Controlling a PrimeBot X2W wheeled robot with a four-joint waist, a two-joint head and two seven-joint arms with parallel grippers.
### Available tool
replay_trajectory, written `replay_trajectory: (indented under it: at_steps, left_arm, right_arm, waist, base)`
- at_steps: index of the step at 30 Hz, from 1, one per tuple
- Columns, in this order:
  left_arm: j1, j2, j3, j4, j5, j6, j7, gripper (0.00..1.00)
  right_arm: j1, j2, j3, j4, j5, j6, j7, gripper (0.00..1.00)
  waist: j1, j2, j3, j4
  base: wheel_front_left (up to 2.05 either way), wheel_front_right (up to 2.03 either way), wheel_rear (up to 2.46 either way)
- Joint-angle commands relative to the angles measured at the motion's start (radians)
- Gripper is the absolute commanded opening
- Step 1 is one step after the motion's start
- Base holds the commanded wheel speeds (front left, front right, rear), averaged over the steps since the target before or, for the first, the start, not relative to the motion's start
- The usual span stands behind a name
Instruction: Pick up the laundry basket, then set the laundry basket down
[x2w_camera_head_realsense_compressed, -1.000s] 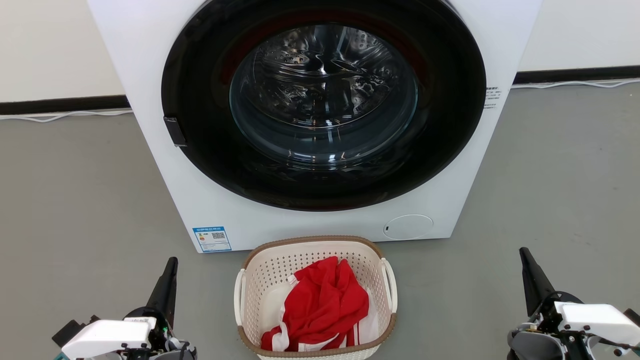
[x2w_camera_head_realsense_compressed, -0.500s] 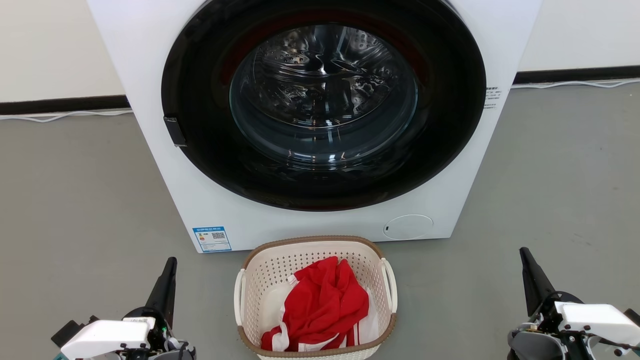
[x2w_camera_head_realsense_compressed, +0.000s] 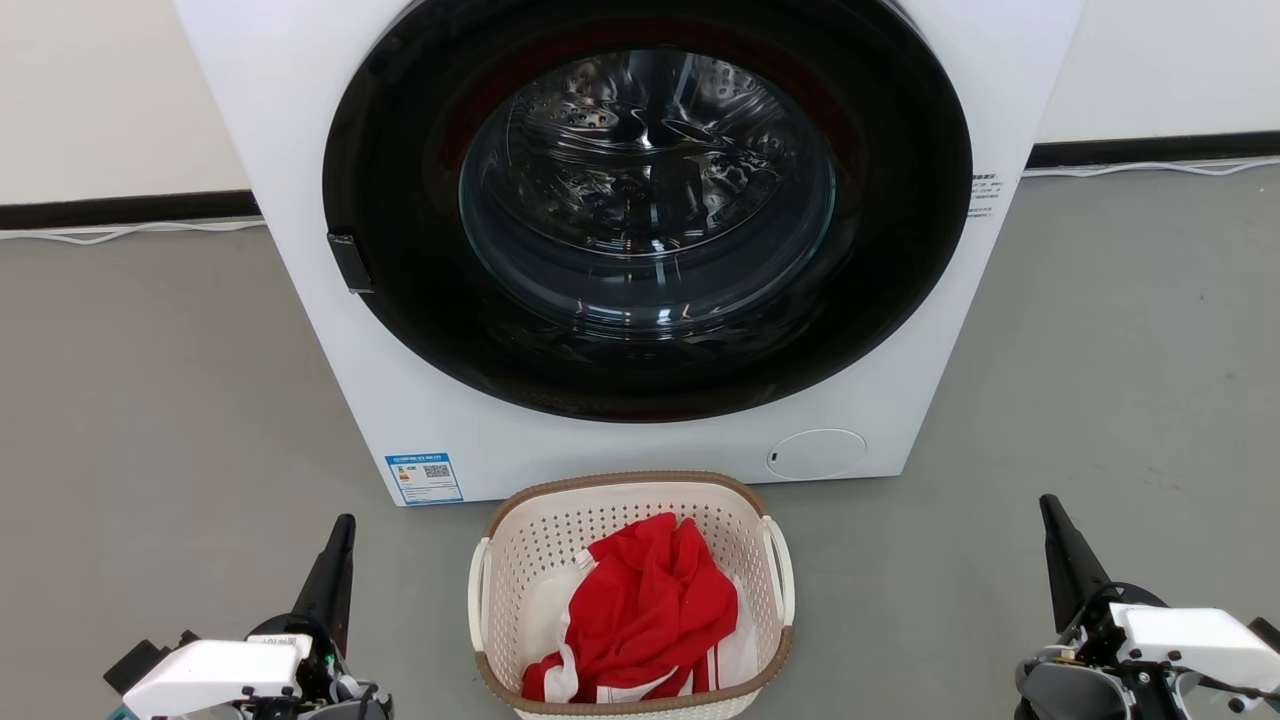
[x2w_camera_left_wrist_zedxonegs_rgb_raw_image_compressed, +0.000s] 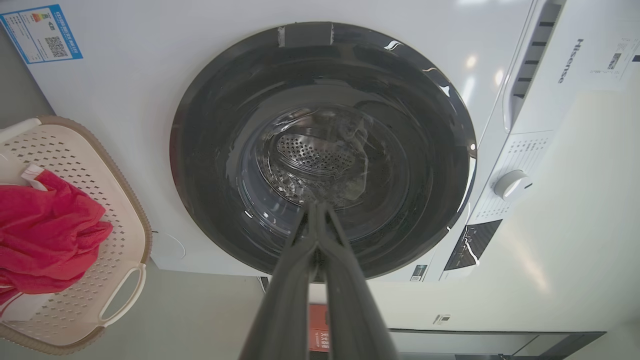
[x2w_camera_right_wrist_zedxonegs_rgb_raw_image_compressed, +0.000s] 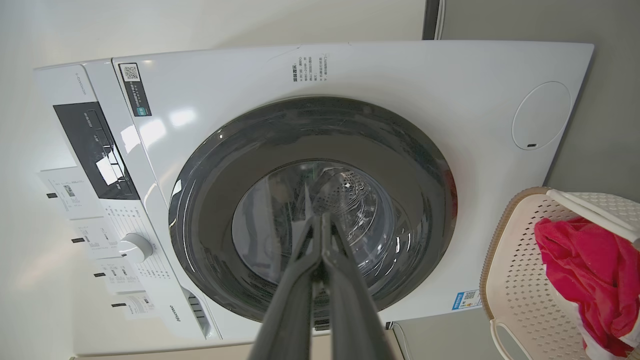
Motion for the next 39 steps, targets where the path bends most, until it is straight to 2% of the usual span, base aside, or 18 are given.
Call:
replay_trajectory:
  at_steps: [1, 39]
  left_arm:
    - [-0.054, 0.007, 0.032, -0.021, 0.007, -0.015, 0.004, 0.00]
    - [-0.055, 0.001, 0.041, -0.021, 0.014, -0.015, 0.010, 0.00]
  right_arm:
    - [-0.041, -0.005, 0.019, -0.029, 0.001, 0.007, 0.010, 0.00]
    - [-0.042, -0.002, 0.016, -0.029, -0.001, 0.007, 0.013, 0.00]
  waist:
    - [0.0000, 0.0000, 0.000, 0.000]
    - [0.0000, 0.0000, 0.000, 0.000]
  base:
    - [0.00, 0.00, 0.00]
    - [0.00, 0.00, 0.00]
